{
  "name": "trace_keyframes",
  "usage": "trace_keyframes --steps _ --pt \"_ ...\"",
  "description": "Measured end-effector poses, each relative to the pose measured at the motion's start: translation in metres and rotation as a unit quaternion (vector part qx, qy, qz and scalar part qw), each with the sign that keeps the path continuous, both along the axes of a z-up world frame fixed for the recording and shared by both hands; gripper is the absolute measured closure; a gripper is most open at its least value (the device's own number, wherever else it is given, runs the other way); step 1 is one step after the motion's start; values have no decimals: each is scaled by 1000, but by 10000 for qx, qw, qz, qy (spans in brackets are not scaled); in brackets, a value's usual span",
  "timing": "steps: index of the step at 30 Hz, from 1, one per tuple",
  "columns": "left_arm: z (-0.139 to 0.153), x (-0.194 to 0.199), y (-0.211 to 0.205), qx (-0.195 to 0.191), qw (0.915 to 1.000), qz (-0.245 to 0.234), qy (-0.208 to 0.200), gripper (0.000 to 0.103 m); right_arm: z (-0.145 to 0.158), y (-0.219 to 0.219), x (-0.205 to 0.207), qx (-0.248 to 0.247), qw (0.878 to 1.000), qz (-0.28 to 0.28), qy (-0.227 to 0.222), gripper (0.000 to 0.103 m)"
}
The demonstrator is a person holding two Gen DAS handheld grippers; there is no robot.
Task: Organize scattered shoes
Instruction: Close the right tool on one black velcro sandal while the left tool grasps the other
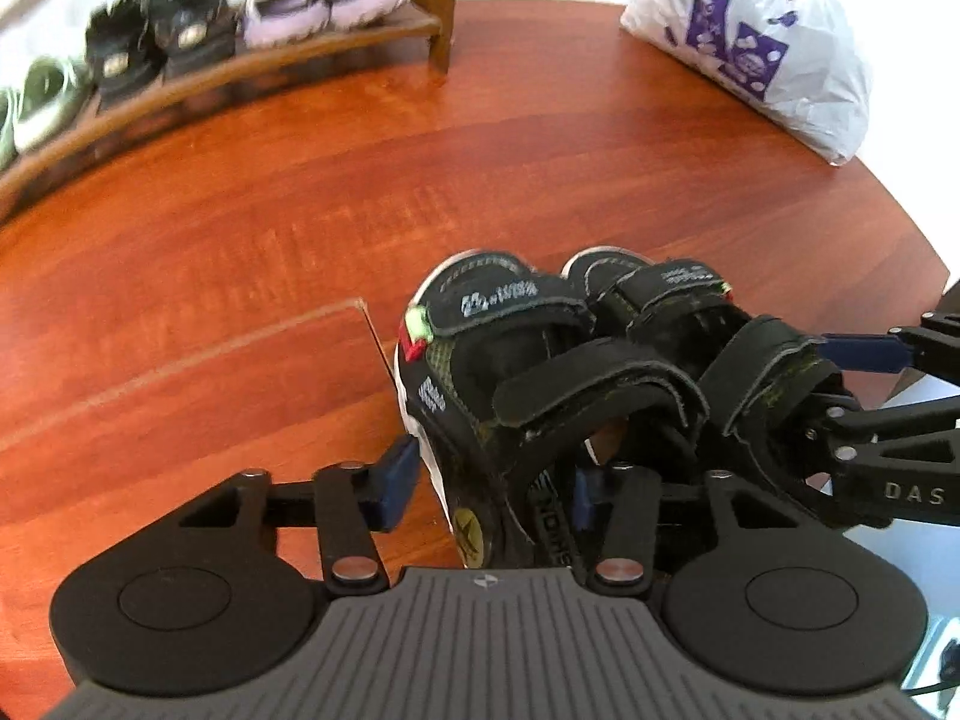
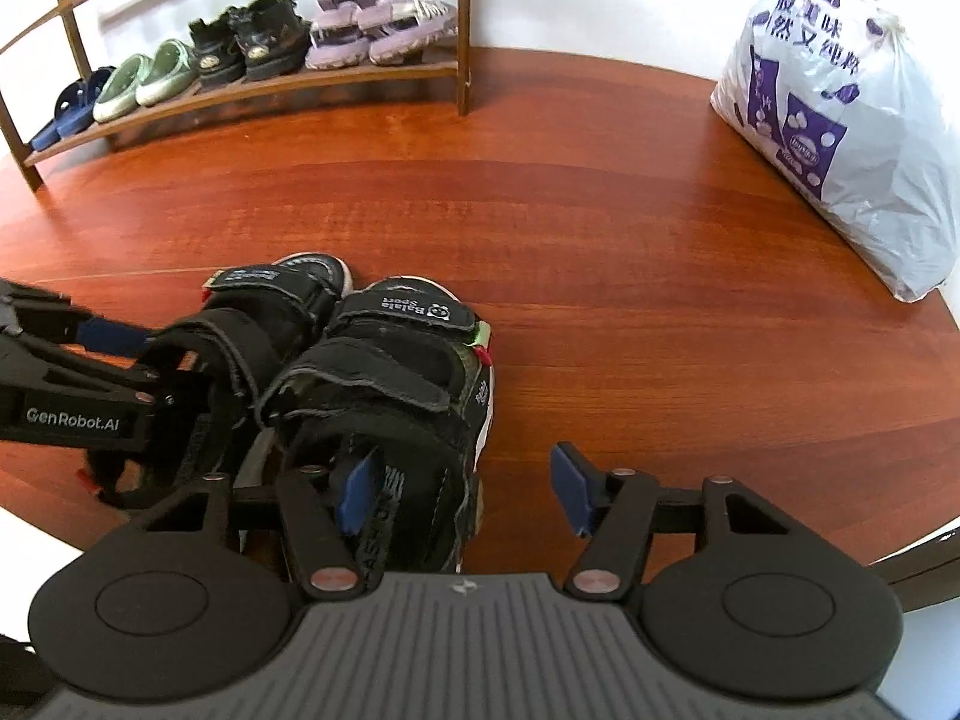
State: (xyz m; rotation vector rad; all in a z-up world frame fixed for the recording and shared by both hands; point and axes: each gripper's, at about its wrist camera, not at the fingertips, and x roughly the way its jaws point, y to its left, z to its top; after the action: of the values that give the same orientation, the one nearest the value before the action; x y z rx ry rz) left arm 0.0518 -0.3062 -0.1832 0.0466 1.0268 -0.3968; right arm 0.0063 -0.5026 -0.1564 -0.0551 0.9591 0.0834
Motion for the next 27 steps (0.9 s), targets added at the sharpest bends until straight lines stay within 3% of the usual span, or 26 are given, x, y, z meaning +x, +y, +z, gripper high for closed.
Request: trace_keyframes --steps 3,4,6,8,10,13,19,27 --pt "-3 0 3 33 9996 264 -23 63 -9 3 7 20 10000 9 27 38" --pt "-4 0 4 17 9993 368 -3 62 -12 4 9 26 10000 13 37 45" --pt "-4 0 7 -82 9985 528 68 63 -18 3 14 96 9998 -80 181 50" --pt "-3 0 8 -169 9984 538 64 73 -19 1 16 235 9993 -147 232 58" --pt "-2 0 8 -241 9982 546 28 79 -18 -3 20 384 9987 -235 245 78" --pt "-3 2 17 -410 9970 653 63 80 -16 -8 23 564 9974 -402 206 84" --pt "11 5 31 -724 9933 895 -83 80 -3 -2 29 640 9970 -431 69 85" --pt "47 12 53 -991 9863 1276 -333 80 41 7 50 895 9955 -255 -175 85"
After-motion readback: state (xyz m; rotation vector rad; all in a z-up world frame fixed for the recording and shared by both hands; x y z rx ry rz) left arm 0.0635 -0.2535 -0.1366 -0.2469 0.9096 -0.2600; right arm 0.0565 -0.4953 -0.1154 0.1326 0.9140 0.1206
